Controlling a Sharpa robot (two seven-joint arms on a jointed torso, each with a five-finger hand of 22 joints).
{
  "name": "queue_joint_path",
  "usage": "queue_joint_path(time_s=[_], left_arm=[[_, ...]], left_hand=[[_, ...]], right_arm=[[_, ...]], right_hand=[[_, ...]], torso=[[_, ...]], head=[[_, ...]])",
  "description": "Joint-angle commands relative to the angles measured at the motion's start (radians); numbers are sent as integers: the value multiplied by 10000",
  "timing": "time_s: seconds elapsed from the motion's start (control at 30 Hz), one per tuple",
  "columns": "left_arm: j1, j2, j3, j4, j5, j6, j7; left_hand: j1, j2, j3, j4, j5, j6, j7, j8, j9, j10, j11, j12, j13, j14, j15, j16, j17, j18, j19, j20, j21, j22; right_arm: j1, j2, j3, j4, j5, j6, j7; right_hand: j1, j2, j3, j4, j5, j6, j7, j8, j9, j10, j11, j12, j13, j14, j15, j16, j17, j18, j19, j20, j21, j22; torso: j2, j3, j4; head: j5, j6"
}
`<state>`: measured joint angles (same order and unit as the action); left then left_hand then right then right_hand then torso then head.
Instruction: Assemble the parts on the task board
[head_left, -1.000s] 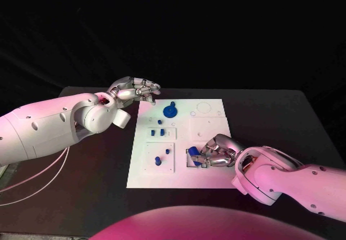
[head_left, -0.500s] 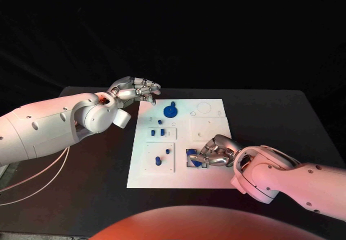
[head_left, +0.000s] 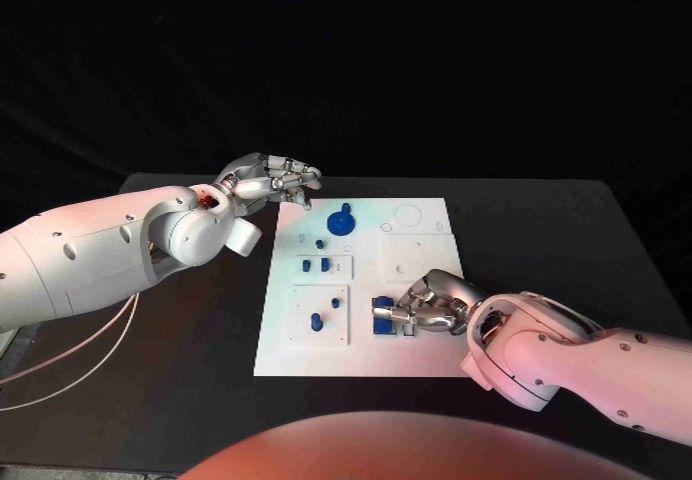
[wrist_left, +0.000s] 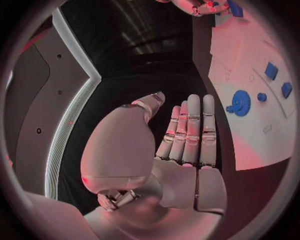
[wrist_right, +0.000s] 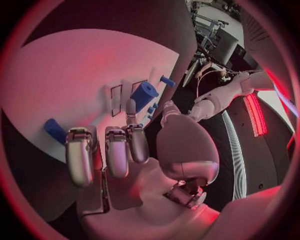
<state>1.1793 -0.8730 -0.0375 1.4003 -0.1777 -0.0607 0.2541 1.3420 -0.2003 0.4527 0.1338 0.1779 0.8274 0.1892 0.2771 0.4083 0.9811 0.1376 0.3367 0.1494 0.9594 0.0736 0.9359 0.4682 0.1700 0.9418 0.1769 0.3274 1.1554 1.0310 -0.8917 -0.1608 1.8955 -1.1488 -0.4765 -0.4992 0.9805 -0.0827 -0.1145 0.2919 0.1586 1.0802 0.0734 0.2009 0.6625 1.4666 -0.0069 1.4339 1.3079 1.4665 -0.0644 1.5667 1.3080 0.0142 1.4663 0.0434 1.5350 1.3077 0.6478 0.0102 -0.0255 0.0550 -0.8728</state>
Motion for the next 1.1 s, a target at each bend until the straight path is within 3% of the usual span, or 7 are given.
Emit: queue_joint_path(time_s=[0.03, 0.1, 0.3, 0.47, 0.9, 1.07, 1.1], left_arm=[[7, 1, 7, 28, 59, 116, 50], [6, -4, 7, 24, 59, 115, 49], [6, -5, 7, 10, 59, 118, 45], [5, 6, 6, 0, 59, 128, 42], [5, 13, 3, 1, 59, 129, 38], [5, -9, 2, 9, 59, 115, 33], [5, -17, 2, 13, 59, 112, 34]], left_hand=[[-74, 7, 53, -32, -21, -44, 5, 59, -2, -70, -17, 32, 15, -84, 5, -30, 10, 89, -19, 34, -62, -10], [-74, 7, 53, -32, -21, -44, 5, 59, -2, -70, -17, 32, 15, -84, 5, -30, 10, 89, -19, 34, -62, -10], [-74, 7, 53, -32, -21, -44, 5, 59, -2, -70, -17, 32, 15, -84, 5, -30, 10, 89, -19, 34, -62, -10], [-74, 7, 53, -32, -21, -44, 5, 59, -2, -70, -17, 32, 15, -84, 5, -30, 10, 89, -19, 34, -62, -10], [-82, 37, 79, -40, -7, -53, 3, 81, -3, -78, -17, 46, 18, -84, 5, -33, 16, 90, -13, 35, -75, -17], [-82, 37, 79, -40, -7, -53, 3, 81, -3, -78, -17, 46, 18, -84, 5, -33, 16, 90, -13, 35, -75, -17], [-82, 37, 79, -40, -7, -53, 3, 81, -3, -78, -17, 46, 18, -84, 5, -33, 16, 90, -13, 35, -75, -17]], right_arm=[[-14, -139, -1, 155, -306, 80, 335], [-16, -263, -2, 242, -371, 206, 404], [-15, -508, -2, 461, -683, 675, 660], [-13, -568, -2, 486, -934, 994, 702], [-9, -251, -2, 68, -1078, 931, 379], [-9, -219, -1, -57, -1215, 611, 165], [-9, -226, -1, -67, -1244, 572, 135]], right_hand=[[279, 173, -147, -14, 262, 109, -64, 22, 24, 401, 28, 99, 1851, 1043, 12, 41, 2628, -71, 912, 47, 39, 2537], [484, 208, -237, -24, 355, 194, -96, 74, 60, 426, 1, 142, 1877, 1043, -9, 41, 2628, -79, 927, 31, 75, 2548], [2093, 154, -569, -110, 612, 535, -280, 359, 393, 607, -160, 476, 2085, 1043, -144, 41, 2628, -125, 1014, -92, 284, 2609], [3079, 222, -591, -138, 339, 703, -398, 532, 694, 693, -263, 632, 2183, 1043, -233, 41, 2628, -142, 1045, -175, 358, 2631], [3303, 476, -542, -45, 321, 802, -470, 627, 868, 733, -326, 703, 2228, 1043, -285, 41, 2628, -142, 1045, -221, 358, 2631], [3275, 840, -522, -13, 494, 861, -526, 690, 1020, 769, -378, 767, 2269, 1043, -330, 41, 2628, -142, 1045, -265, 358, 2631], [3187, 1064, -515, -11, 496, 904, -553, 750, 1130, 777, -401, 782, 2279, 1043, -349, 41, 2628, -142, 1045, -285, 358, 2631]], torso=[[-5, 3, -12], [-10, 4, -21], [-17, 4, -21], [-3, 1, -4], [13, -5, 20], [3, -10, 12], [2, -10, 11]], head=[[12, 2], [27, 2], [3, 2], [-39, 2], [-26, 2], [-28, 2], [-21, 2]])
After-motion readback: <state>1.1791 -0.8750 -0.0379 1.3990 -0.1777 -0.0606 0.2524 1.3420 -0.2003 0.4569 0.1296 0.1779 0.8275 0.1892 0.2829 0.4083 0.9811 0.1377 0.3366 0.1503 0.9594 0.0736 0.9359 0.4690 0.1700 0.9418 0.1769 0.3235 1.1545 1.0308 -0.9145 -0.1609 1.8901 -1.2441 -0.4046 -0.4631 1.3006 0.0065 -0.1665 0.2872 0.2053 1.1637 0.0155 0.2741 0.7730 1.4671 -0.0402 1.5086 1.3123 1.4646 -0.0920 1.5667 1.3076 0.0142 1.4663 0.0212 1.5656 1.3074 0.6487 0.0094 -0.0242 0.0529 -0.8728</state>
